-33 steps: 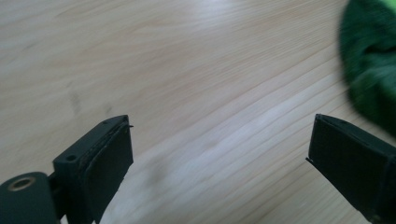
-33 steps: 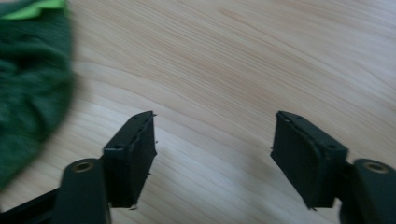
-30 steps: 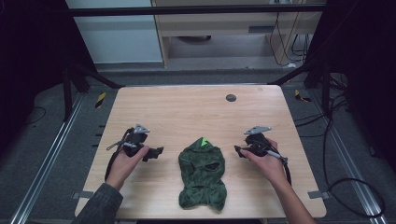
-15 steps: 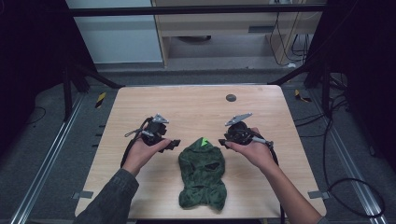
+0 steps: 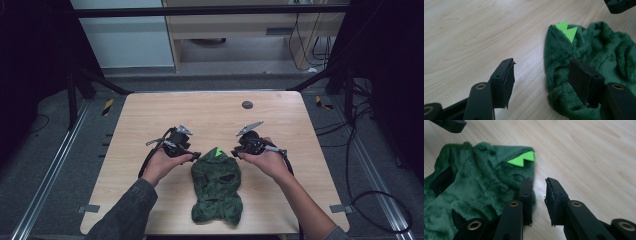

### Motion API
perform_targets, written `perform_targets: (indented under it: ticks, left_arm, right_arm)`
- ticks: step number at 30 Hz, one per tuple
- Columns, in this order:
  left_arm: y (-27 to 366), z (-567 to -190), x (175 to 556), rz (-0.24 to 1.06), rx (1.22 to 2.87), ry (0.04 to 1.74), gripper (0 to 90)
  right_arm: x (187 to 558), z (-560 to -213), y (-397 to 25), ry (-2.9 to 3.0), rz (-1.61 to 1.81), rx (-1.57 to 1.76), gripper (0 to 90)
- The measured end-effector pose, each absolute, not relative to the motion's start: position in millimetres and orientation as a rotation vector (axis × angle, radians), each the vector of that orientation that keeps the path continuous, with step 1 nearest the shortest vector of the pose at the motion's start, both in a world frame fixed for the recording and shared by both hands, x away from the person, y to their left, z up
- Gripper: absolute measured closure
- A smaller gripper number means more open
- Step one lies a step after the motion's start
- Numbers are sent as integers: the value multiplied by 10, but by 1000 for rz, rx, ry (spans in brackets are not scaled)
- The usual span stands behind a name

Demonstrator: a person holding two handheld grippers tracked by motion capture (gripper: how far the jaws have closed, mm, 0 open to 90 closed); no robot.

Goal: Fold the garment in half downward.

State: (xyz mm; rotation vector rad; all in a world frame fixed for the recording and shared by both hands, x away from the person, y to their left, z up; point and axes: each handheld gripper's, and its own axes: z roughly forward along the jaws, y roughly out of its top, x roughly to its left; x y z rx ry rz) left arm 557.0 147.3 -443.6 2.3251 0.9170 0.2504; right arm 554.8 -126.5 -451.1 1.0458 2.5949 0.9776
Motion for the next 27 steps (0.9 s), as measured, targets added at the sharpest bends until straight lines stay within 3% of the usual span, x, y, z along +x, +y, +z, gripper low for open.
perform_targets:
  ticks: [9,27]
  left_arm:
    - [1466,-4591,5583,198,2374,936,396]
    - [1456,-4681,5614,197,2393,953,401]
  right_arm:
    - [5525,-4679,-1197,2656,909,1066,658]
    - [5510,-4789,-1115,2698,833,1060,602]
